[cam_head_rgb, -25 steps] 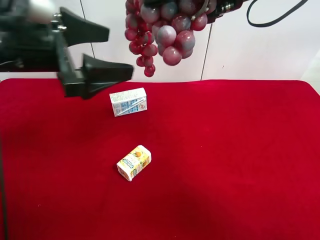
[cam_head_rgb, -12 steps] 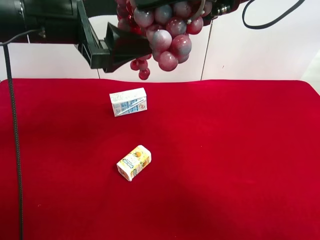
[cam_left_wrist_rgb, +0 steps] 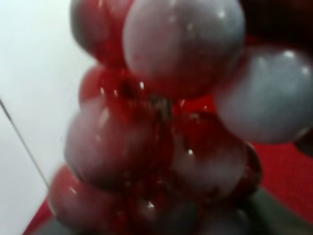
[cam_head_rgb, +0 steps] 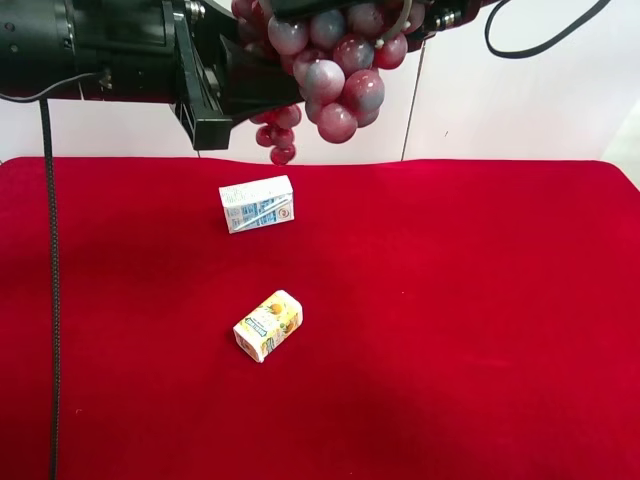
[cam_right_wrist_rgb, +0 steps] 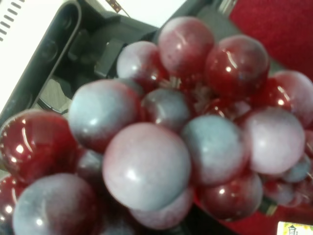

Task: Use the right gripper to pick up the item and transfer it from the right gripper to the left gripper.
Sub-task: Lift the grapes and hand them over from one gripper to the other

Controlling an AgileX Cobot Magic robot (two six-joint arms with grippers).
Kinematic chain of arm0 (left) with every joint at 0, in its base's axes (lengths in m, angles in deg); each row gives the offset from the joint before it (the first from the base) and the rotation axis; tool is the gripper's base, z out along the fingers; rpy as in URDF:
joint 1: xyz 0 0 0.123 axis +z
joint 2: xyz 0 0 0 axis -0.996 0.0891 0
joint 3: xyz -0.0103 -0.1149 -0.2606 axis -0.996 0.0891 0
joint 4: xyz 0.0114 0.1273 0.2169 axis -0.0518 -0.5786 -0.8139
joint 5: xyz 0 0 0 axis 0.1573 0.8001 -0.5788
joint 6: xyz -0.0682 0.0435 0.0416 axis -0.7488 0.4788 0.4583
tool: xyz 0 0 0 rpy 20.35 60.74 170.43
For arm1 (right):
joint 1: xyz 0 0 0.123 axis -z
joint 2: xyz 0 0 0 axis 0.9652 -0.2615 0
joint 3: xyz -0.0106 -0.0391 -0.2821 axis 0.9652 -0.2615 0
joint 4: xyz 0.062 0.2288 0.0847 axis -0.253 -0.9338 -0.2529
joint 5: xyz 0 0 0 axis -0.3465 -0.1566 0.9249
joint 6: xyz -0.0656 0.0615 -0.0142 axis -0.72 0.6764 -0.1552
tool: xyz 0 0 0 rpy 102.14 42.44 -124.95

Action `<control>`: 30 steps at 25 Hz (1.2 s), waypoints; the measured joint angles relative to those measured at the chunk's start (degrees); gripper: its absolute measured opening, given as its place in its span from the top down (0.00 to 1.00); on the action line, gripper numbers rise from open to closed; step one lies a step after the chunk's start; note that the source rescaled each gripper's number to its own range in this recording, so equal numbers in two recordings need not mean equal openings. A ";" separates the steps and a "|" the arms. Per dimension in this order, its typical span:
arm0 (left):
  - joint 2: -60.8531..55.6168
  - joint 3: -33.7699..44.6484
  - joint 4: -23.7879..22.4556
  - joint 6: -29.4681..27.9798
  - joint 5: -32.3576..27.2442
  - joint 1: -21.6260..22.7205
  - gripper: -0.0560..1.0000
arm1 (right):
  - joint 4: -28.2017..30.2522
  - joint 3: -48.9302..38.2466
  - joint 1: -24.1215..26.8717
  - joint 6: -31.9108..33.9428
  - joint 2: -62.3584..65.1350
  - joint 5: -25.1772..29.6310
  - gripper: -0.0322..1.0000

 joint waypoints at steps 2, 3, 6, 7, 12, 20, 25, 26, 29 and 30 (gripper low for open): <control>0.00 0.00 0.00 -0.12 -0.57 0.00 0.95 | 0.00 0.00 0.00 0.00 0.00 0.29 0.96; 0.00 0.00 0.00 -0.18 -0.83 0.00 0.95 | 0.00 0.00 0.00 0.00 0.00 0.50 0.96; 0.00 0.00 0.00 -0.24 -1.34 0.00 0.95 | 0.00 0.00 0.00 0.00 0.00 0.55 0.97; 0.00 0.00 0.00 -0.24 -1.47 0.00 0.95 | 0.00 0.00 0.00 0.00 0.00 0.55 0.97; 0.00 0.00 0.00 -0.30 -1.51 0.00 0.95 | -0.05 0.00 0.00 0.00 0.00 0.55 0.97; 0.00 0.00 0.00 -0.46 -1.54 0.00 0.95 | -0.05 0.00 0.00 0.00 0.00 0.55 0.89; 0.00 0.00 -0.06 -0.46 -1.14 0.00 0.95 | -0.10 0.00 0.00 0.00 0.10 0.92 0.15; 0.14 0.00 -0.06 -0.46 -0.89 0.00 0.95 | -0.03 0.00 0.00 0.00 0.31 0.92 0.09; 0.14 0.00 -0.06 -0.46 -0.94 0.00 0.95 | 0.08 0.00 0.00 0.00 1.27 0.74 0.02; 0.14 0.00 0.00 -0.46 -0.94 0.00 0.95 | 0.35 0.00 0.00 0.00 1.75 0.60 0.01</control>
